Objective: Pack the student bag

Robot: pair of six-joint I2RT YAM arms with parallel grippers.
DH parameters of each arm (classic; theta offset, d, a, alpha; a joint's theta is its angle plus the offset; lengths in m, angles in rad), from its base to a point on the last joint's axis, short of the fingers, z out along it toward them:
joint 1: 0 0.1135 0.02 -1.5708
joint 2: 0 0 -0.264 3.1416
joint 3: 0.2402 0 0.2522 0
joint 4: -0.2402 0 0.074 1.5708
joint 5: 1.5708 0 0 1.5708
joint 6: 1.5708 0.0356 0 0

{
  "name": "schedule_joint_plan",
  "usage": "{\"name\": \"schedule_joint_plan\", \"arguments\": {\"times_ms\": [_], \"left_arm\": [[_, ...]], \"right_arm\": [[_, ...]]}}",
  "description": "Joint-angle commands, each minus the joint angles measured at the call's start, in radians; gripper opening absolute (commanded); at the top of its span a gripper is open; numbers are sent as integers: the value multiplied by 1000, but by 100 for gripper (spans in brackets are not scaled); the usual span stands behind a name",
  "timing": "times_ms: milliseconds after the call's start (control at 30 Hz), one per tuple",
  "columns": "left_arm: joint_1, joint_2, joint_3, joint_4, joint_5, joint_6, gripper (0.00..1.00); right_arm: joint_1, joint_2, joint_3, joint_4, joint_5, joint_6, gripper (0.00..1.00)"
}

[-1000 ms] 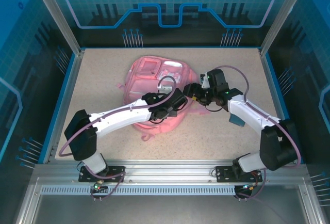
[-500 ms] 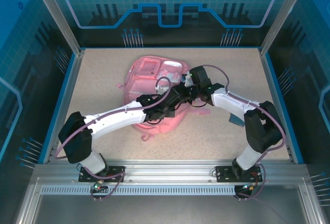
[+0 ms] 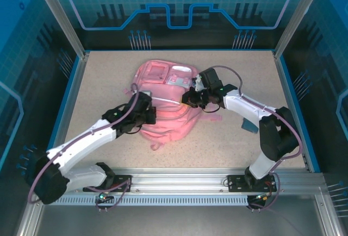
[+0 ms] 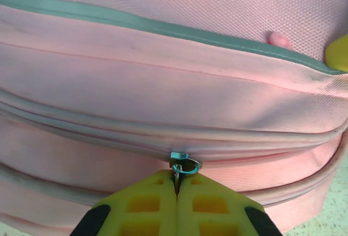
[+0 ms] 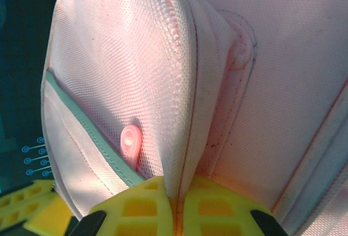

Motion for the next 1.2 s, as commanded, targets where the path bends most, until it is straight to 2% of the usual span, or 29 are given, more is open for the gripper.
{"name": "schedule_joint_plan", "arguments": {"times_ms": [0,67,133,200,267,400,567,800,1000,1100,1167], "left_arm": [[60,-84,-48,7,84,95,0],[60,-76,-37,28,181,117,0],[52,-53,-25,78,341,123,0],[22,-38,-20,115,384,126,0],[-3,-22,-9,110,338,137,0],[3,20,20,25,210,159,0],[33,35,35,-66,151,236,0],[116,106,91,-94,51,207,0],[138,181,142,-20,73,244,0],[147,220,182,-10,78,254,6],[152,240,209,-29,70,253,16]], "right_arm": [[-88,-11,28,-101,168,-94,0],[-105,-2,53,-131,186,-124,0],[-132,8,86,-159,183,-181,0],[-163,19,123,-190,161,-239,0],[-192,35,156,-222,120,-290,0],[-234,62,184,-266,81,-361,0],[-240,100,223,-333,137,-439,0],[-240,125,259,-351,206,-476,0],[-228,117,255,-298,52,-499,0],[-219,95,254,-299,33,-510,7],[-222,69,254,-320,58,-503,22]]}}
